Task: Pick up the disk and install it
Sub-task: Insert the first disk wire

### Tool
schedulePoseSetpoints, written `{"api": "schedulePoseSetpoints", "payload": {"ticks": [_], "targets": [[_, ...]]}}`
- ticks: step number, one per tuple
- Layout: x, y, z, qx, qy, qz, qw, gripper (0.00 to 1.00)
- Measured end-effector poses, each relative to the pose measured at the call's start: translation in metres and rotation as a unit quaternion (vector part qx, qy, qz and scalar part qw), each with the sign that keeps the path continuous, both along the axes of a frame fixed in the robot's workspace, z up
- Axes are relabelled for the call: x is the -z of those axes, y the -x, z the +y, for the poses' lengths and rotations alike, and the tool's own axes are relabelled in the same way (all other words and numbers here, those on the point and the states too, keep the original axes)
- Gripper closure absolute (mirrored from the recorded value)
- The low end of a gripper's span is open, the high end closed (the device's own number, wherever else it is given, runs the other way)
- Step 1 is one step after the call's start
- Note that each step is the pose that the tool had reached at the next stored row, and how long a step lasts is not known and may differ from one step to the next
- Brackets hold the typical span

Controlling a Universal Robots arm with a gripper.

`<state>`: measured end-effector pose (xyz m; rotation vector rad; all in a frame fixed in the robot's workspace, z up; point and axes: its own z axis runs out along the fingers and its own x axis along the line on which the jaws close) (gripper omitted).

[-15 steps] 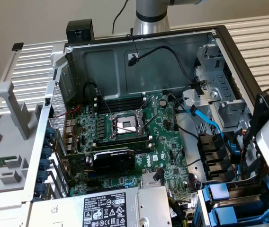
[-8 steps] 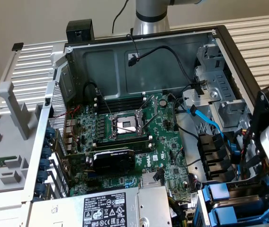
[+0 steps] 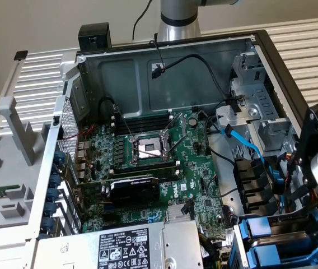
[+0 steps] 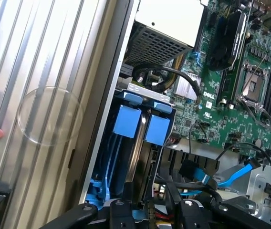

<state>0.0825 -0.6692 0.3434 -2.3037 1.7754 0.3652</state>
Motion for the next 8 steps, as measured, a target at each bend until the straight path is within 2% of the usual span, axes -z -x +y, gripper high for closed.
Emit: {"api": "schedulePoseSetpoints", "payload": {"ticks": [4, 8], "targets": [[0.0008, -0.0001, 0.0000, -0.001, -0.0057, 0.0000, 1.0000, 0.60], [0.0009, -0.0010, -0.0021, 0.000, -0.0063, 0.0003, 1.0000, 0.60]]}}
